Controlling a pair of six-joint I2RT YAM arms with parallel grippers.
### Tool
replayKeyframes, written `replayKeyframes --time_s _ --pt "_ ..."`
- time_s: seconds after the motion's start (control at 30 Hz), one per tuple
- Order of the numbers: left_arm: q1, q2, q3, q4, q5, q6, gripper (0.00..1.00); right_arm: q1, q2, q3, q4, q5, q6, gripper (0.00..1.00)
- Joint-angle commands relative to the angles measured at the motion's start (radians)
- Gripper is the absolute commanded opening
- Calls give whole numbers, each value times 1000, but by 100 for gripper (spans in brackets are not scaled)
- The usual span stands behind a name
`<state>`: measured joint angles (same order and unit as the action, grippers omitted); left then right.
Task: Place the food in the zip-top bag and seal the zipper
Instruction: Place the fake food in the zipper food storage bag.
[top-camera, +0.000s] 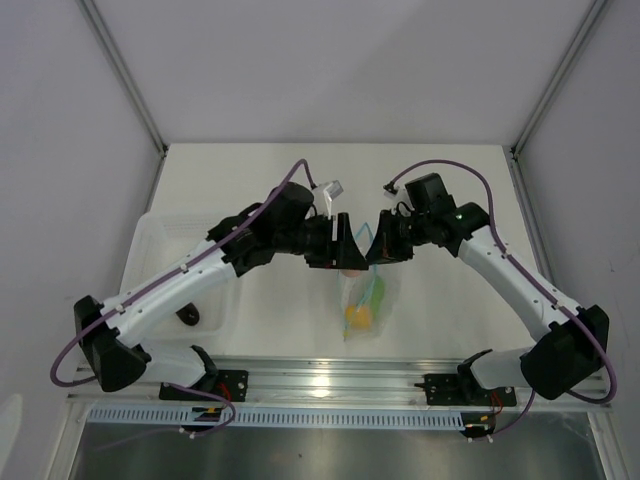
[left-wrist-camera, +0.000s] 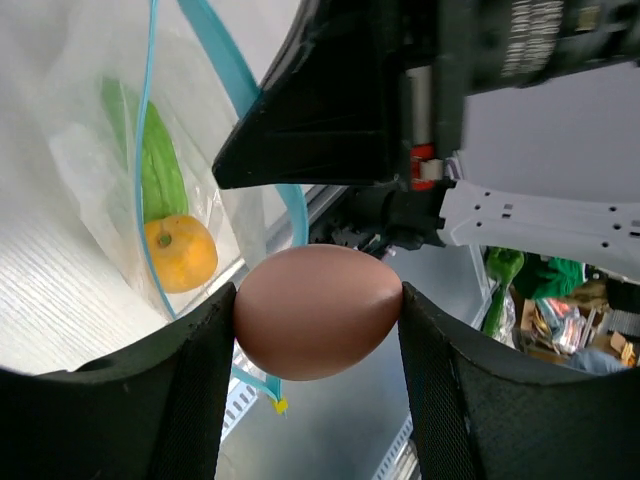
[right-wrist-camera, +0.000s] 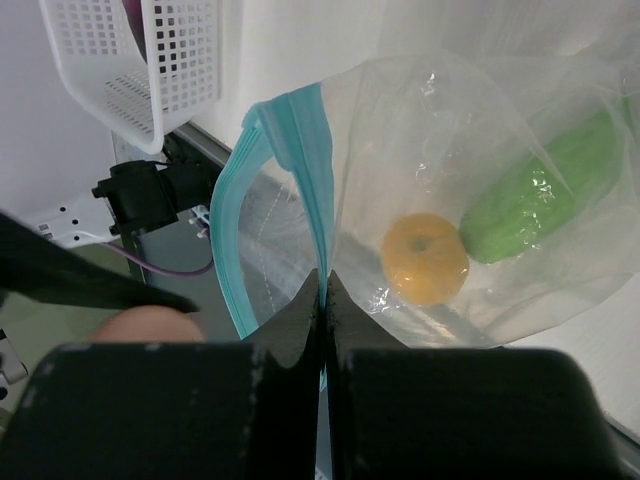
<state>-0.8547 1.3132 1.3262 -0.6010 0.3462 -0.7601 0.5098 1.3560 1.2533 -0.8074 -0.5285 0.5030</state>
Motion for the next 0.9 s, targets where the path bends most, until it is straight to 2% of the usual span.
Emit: replayKeyframes --time_s 0.0,0.5,0.57,0.6,0.63,0.67,0.73,0.8,0.83,0.87 --pt "-12 32 24 14 70 -2 1 9 -51 47 -13 8 25 0" --pt "-10 162 70 -152 -24 41 2 18 -84 52 -32 5 35 0" --pt "-10 156 70 -160 -45 41 20 16 -83 49 -33 5 31 0" --pt "-10 143 68 -164 -67 35 35 18 -84 47 -33 5 31 0" --pt "-10 133 65 -160 -75 36 63 18 -84 46 -32 5 31 0" --pt "-10 126 64 -160 -88 38 73 18 -83 44 -30 5 31 0" --pt "-10 103 62 -160 -113 45 87 18 -80 43 -30 4 28 0" --pt "-10 83 61 -157 -128 57 90 18 -78 41 -29 4 23 0" --pt "-10 77 59 -149 -130 62 98 18 -75 41 -29 4 23 0" --pt "-9 72 54 -146 -127 67 99 18 -77 38 -26 4 22 0"
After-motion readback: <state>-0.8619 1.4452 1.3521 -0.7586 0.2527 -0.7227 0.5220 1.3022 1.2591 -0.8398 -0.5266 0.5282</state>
